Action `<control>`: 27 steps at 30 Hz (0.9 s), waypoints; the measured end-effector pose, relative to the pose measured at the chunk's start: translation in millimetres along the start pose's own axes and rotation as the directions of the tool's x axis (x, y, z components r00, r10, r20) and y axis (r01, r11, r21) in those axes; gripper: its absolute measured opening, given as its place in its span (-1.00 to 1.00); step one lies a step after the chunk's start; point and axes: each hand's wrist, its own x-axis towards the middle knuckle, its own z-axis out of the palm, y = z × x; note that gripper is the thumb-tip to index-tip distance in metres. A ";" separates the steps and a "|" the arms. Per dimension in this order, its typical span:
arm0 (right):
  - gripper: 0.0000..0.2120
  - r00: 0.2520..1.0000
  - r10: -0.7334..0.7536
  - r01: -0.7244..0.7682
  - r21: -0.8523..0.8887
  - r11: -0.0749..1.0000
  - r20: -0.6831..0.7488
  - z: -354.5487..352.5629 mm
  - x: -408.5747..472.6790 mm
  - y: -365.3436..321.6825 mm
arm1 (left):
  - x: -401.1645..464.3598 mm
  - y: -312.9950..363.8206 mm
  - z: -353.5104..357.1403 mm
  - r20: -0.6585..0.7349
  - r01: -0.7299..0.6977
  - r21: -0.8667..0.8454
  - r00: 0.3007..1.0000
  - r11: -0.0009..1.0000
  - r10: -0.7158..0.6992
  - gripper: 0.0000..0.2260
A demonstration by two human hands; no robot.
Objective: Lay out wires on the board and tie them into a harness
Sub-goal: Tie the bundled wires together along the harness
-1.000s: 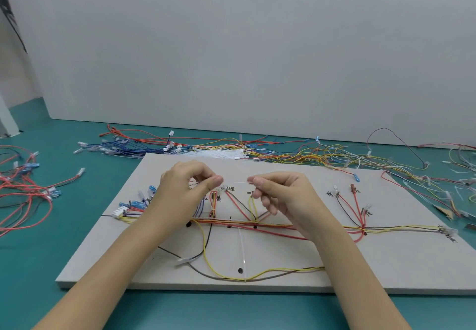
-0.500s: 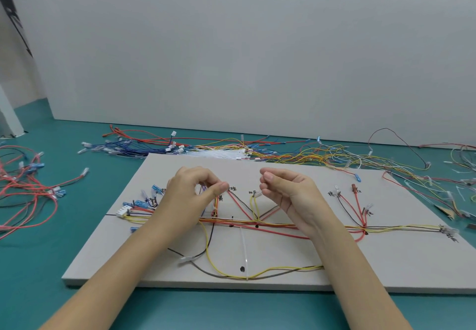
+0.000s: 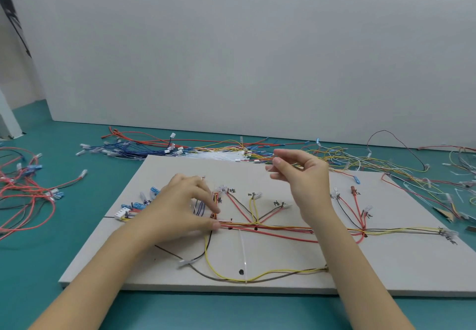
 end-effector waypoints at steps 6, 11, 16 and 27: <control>-0.84 0.991 -0.052 0.074 -0.180 0.981 0.123 19.7 3.3 16.1 | -0.9 0.5 5.6 0.051 0.003 0.031 0.999 1.000 -0.005 -0.87; -0.84 0.973 -0.157 0.203 -0.310 0.929 0.167 35.7 -3.0 34.0 | -1.8 6.4 11.1 0.111 -0.021 0.058 0.994 0.998 0.015 -0.91; -0.84 0.956 -0.182 0.257 -0.356 0.899 0.230 37.7 -7.5 46.6 | -0.4 11.5 18.6 0.126 -0.030 0.139 0.992 0.990 0.013 -0.97; -0.79 0.957 0.065 0.031 -0.324 0.946 0.282 40.8 -12.8 59.0 | -2.5 13.8 16.2 0.066 0.014 0.099 0.998 0.995 -0.020 -0.89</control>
